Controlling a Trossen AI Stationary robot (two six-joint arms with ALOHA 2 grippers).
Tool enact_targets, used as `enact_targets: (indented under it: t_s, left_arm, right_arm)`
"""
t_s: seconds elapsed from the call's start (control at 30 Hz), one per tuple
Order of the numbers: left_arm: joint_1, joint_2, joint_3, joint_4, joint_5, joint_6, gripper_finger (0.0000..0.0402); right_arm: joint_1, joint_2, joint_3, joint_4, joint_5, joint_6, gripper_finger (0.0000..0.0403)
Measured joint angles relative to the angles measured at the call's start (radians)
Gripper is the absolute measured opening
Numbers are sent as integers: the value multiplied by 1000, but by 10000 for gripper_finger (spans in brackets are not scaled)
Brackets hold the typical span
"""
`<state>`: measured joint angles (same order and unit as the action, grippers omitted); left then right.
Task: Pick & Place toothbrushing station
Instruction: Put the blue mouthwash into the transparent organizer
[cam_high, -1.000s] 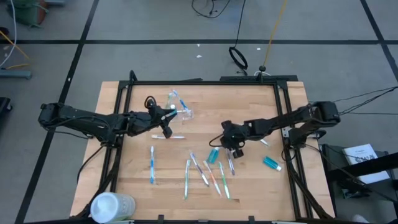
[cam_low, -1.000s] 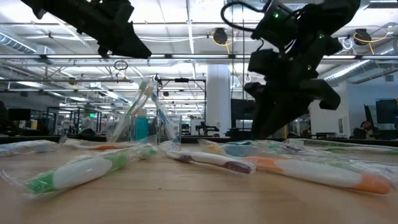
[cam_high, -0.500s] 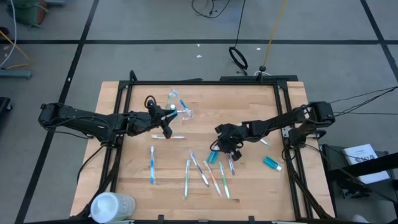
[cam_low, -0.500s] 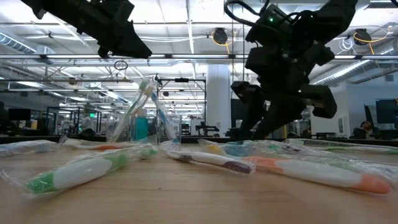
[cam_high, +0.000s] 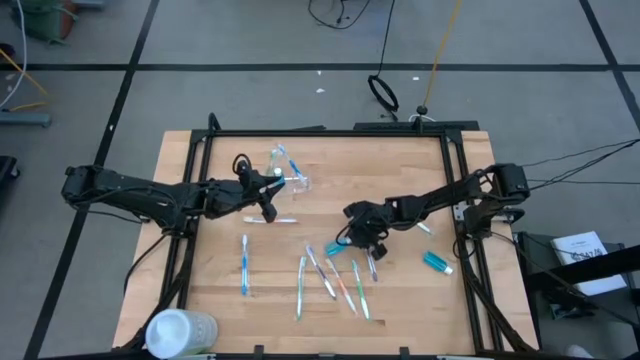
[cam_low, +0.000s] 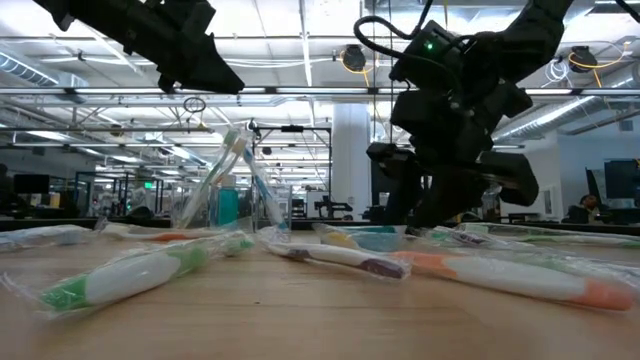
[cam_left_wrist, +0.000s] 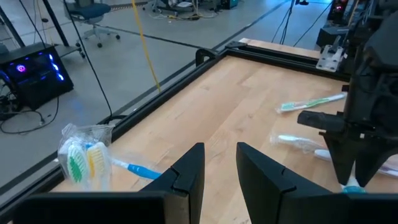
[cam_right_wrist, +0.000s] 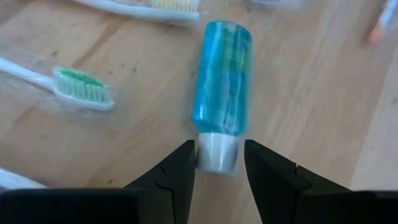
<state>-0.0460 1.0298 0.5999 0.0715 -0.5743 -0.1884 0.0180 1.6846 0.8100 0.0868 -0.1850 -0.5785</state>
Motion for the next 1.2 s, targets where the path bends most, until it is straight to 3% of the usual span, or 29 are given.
enact_targets:
  t_s: [0.27,0.57,0.93,1.2]
  left_arm:
    - [0,0,0,0,0,2,99]
    - [0,0,0,8,0,-7,99]
    - [0,0,0,8,0,-16,99]
    - [0,0,0,8,0,-17,99]
  right_arm:
    - [1,0,-50,43,-1,97,130]
    - [1,0,-114,245,1,142,130]
    - [1,0,-157,275,0,200,129]
    - [-1,0,-160,306,2,201,77]
